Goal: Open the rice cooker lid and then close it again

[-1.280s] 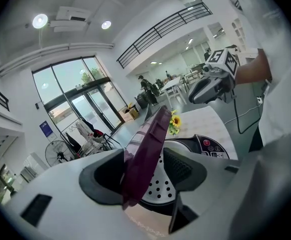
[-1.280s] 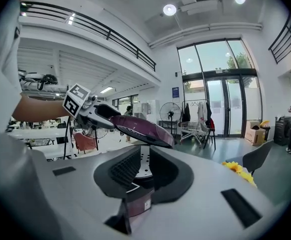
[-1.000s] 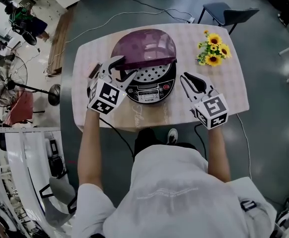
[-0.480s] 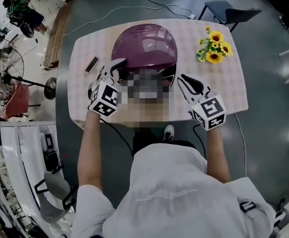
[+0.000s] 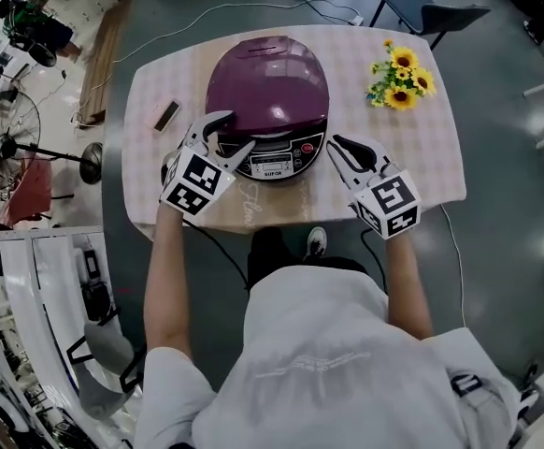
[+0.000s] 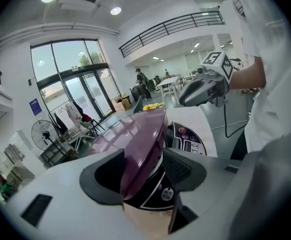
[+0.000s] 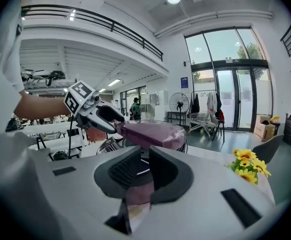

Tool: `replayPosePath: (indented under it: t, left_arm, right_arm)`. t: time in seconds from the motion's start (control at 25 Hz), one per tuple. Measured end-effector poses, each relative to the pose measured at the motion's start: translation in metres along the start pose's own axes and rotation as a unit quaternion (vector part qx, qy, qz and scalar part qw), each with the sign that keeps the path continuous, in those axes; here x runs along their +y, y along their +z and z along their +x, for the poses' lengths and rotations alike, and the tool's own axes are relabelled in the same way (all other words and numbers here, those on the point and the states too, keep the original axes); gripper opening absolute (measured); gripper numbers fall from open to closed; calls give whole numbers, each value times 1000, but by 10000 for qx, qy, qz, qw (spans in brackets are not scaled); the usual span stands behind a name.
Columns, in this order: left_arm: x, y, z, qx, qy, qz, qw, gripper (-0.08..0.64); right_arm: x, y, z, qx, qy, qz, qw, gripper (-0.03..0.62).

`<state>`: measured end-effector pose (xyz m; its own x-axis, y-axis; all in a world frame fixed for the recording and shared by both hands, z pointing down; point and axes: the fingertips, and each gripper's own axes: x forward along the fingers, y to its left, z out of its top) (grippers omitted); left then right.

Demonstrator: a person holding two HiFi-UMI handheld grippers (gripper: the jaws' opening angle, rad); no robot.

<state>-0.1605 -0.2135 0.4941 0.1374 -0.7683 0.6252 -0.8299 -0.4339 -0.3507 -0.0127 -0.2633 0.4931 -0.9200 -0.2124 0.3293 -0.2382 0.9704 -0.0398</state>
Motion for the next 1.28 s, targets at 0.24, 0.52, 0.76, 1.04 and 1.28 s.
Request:
replayPosePath:
  t: [0.24, 0.52, 0.76, 1.04, 1.28]
  left_arm:
    - [-14, -16, 11, 421, -396, -83, 9983, 256]
    - [-22, -27, 21, 566, -595, -336, 9961, 245]
    - [-23, -29, 21, 524, -684, -772, 9933, 244]
    - [-24, -30, 23, 436, -538, -901, 9935, 244]
    - [-25, -29, 25, 347, -520, -1013, 9929, 244]
  right_arm:
    - [0, -6, 1, 83, 16, 25, 10000, 67]
    - [-4, -13, 4, 122, 18, 60, 9999, 67]
    - [-1, -8, 9, 133, 114, 29, 9998, 67]
    - [3, -2, 20, 121, 259, -67, 9996, 67]
    - [6, -10, 24, 172, 271, -24, 9995, 67]
